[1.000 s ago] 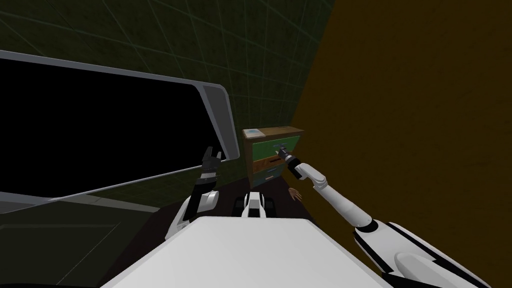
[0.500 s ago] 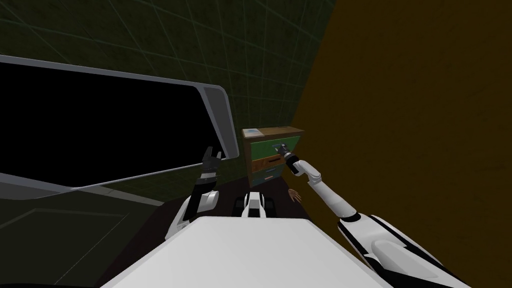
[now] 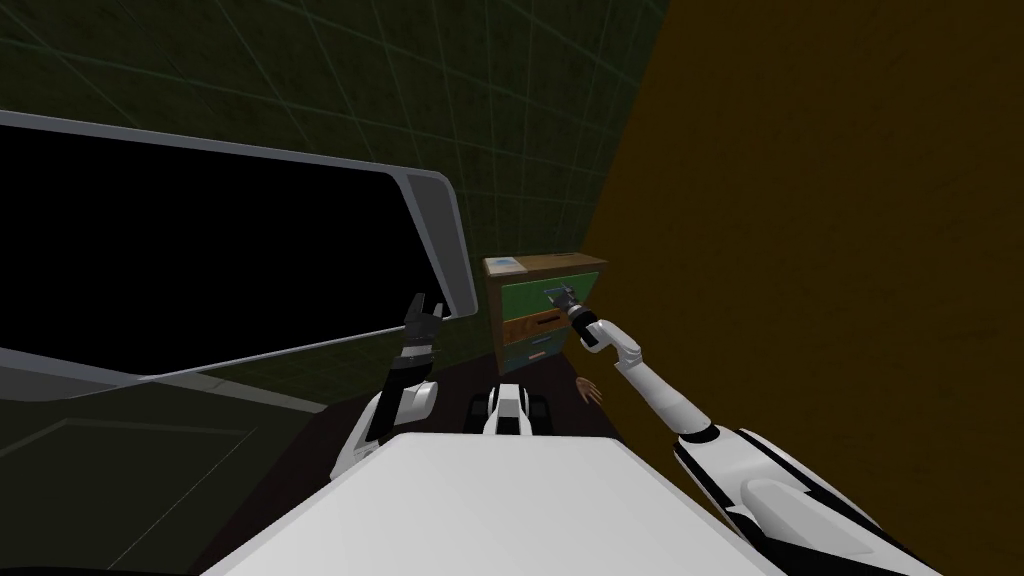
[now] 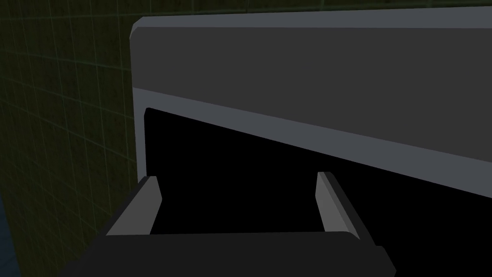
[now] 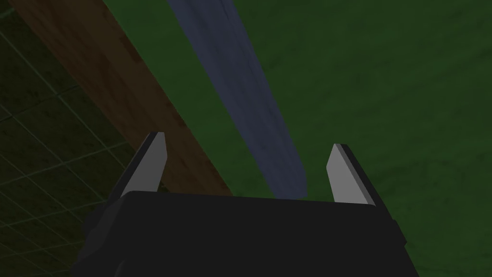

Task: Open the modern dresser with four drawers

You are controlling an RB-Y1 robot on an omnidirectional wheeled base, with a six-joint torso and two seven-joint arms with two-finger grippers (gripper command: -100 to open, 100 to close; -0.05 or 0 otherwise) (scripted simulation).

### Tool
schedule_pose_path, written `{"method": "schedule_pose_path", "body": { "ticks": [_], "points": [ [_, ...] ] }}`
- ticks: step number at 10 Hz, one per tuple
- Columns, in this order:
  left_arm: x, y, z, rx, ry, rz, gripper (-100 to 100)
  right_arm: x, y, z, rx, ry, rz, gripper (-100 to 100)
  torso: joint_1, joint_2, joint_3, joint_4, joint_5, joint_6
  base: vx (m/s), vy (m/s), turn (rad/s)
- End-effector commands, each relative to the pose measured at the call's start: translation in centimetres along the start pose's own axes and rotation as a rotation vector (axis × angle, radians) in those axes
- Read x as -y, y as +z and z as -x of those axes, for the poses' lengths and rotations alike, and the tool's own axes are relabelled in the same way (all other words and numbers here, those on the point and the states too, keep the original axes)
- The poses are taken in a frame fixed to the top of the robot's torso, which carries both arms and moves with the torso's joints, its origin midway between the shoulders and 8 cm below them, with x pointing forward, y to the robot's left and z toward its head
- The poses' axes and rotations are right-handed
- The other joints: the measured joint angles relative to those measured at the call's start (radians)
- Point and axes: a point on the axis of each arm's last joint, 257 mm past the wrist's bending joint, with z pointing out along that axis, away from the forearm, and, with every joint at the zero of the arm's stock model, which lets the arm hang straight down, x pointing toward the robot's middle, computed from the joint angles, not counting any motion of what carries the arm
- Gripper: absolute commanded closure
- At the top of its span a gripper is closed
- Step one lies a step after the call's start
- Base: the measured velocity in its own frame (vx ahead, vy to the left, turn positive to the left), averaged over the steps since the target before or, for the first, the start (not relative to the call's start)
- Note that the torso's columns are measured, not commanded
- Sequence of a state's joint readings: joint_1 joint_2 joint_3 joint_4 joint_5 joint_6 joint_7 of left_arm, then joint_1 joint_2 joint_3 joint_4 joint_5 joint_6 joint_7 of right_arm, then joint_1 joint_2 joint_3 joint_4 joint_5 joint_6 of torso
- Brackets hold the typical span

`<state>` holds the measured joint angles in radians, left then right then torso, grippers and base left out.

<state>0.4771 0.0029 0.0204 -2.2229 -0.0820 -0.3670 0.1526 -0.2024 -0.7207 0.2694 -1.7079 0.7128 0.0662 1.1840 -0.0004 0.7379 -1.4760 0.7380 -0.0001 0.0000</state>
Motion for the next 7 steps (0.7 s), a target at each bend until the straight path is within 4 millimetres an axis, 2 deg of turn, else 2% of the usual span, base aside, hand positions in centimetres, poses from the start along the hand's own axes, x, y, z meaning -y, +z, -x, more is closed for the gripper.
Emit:
{"method": "schedule_pose_path", "body": {
  "ticks": [1, 2, 3, 4, 7],
  "points": [
    [0.0, 0.0, 0.0, 0.000, 0.000, 0.000, 0, 0.0, 0.0, 0.0, -0.001, 0.089, 0.001, -100, 0.000, 0.000, 0.000, 0.000, 0.000, 0.000, 0.000, 0.000, 0.000],
    [0.0, 0.0, 0.0, 0.000, 0.000, 0.000, 0, 1.0, 0.2, -0.6, -0.009, 0.069, -0.004, -100, 0.000, 0.001, 0.000, 0.000, 0.000, 0.000, 0.047, 0.047, 0.068],
    [0.0, 0.0, 0.0, 0.000, 0.000, 0.000, 0, 0.5, 0.1, -0.3, -0.005, 0.073, -0.001, -100, 0.003, -0.002, -0.001, 0.000, 0.001, 0.000, 0.031, 0.029, 0.016],
    [0.0, 0.0, 0.0, 0.000, 0.000, 0.000, 0, 0.6, 0.1, -0.4, -0.006, 0.074, -0.002, 100, 0.001, -0.001, -0.001, 0.000, 0.000, 0.000, 0.003, 0.006, 0.000],
    [0.0, 0.0, 0.0, 0.000, 0.000, 0.000, 0, 0.8, -0.1, 0.2, 0.012, 0.076, 0.005, 100, -0.008, 0.012, 0.007, 0.007, -0.002, 0.005, -0.156, -0.040, -0.048]
  ]
}}
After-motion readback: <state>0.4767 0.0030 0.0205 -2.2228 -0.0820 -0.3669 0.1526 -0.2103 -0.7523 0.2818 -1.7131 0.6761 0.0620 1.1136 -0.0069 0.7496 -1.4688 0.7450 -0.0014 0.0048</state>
